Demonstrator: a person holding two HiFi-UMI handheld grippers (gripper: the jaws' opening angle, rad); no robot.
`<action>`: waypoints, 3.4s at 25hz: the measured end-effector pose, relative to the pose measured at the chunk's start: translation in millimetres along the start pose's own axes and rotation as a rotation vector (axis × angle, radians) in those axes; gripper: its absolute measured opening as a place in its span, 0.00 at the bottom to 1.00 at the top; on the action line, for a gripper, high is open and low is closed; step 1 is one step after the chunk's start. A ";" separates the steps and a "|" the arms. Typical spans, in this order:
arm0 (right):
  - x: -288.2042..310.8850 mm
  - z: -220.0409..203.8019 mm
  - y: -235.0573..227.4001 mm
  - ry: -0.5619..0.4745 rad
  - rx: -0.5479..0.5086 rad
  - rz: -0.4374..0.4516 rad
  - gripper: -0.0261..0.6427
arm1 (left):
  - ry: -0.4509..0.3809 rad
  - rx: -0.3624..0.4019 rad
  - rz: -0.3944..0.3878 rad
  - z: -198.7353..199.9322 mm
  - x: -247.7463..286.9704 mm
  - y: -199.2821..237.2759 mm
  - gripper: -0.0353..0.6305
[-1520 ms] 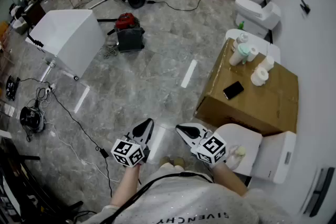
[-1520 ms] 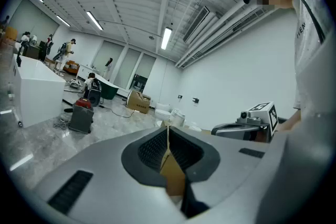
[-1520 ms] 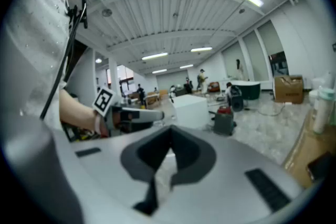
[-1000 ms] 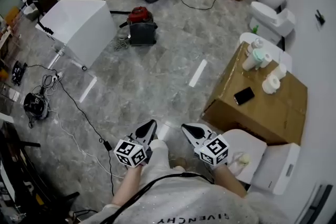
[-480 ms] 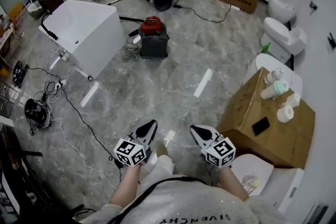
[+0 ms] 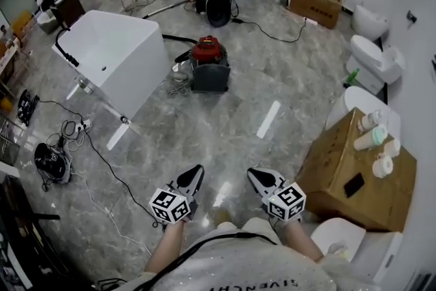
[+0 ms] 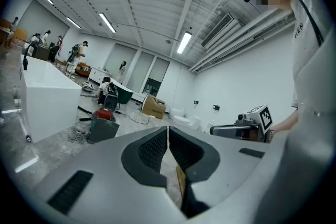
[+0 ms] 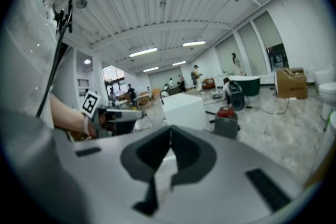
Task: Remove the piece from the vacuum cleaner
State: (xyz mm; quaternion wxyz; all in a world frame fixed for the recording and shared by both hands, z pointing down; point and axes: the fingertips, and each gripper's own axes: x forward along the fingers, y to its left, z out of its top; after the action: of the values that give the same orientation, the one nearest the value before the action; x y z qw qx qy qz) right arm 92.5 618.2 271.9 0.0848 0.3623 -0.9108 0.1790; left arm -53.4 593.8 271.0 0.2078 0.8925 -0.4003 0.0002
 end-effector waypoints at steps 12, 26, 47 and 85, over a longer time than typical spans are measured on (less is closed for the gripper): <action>66.9 23.4 -40.3 0.025 -0.016 0.031 0.06 | 0.014 0.018 -0.053 26.2 67.1 53.9 0.11; 175.6 62.0 -144.5 0.068 0.005 0.077 0.06 | 0.054 -0.114 0.017 38.2 167.8 141.1 0.11; 270.8 103.6 -241.2 0.075 0.023 0.069 0.06 | 0.083 -0.062 0.043 87.2 278.4 220.7 0.11; 549.0 72.7 -358.1 0.303 0.233 -0.081 0.06 | 0.361 -0.201 -0.164 56.6 431.9 504.0 0.11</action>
State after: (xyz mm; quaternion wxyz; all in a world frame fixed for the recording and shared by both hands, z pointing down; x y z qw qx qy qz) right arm -59.0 3.2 455.6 0.1857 0.3747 -0.8454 0.3322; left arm -129.5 -34.7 478.0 0.3632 0.8824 -0.2806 0.1033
